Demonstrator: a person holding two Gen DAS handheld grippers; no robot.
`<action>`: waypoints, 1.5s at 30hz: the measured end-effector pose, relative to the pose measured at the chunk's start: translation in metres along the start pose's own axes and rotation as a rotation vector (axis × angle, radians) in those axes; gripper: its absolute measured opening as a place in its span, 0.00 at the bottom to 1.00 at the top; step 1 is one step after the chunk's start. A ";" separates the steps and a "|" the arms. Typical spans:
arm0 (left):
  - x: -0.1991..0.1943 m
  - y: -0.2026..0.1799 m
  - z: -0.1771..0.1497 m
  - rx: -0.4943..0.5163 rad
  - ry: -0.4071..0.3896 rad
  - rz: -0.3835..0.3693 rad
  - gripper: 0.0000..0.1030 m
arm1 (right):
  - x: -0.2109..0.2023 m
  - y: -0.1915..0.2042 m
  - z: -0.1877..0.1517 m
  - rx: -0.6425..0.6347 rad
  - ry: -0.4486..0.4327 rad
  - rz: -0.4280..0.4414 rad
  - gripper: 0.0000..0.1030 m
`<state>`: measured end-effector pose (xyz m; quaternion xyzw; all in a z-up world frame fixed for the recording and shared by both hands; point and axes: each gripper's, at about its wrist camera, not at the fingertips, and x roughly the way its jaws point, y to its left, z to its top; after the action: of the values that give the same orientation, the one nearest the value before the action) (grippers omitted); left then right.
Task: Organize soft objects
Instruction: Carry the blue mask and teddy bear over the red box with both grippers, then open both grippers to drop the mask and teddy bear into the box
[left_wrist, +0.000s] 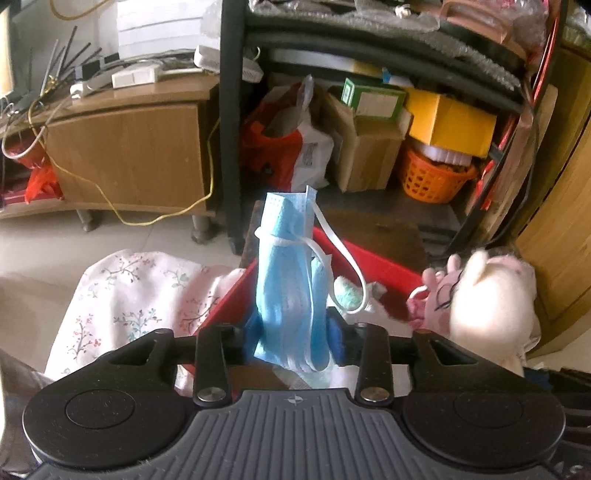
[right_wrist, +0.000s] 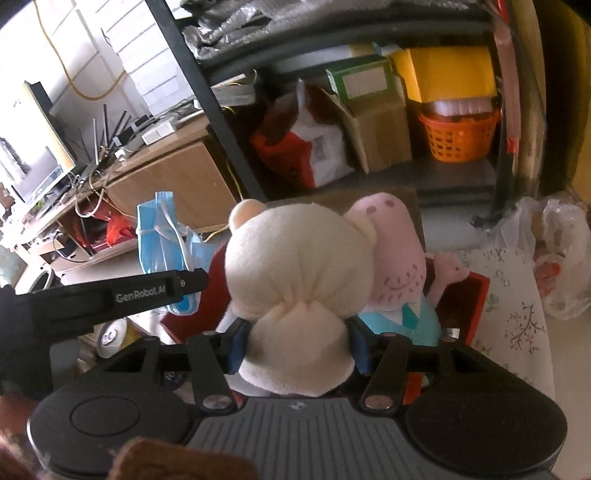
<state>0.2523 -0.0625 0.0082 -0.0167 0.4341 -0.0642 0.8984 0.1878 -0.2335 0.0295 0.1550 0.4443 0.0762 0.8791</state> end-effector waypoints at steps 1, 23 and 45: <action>0.001 -0.001 -0.001 0.006 0.002 0.004 0.53 | 0.001 0.000 0.000 0.000 0.001 0.003 0.30; -0.041 -0.002 -0.003 0.048 -0.040 0.042 0.76 | -0.033 0.005 0.002 0.039 -0.064 0.009 0.33; -0.151 -0.008 -0.063 0.060 -0.166 0.018 0.80 | -0.150 0.033 -0.049 0.006 -0.285 0.039 0.35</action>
<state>0.1098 -0.0495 0.0873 0.0088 0.3563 -0.0675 0.9319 0.0597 -0.2330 0.1272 0.1756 0.3122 0.0689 0.9311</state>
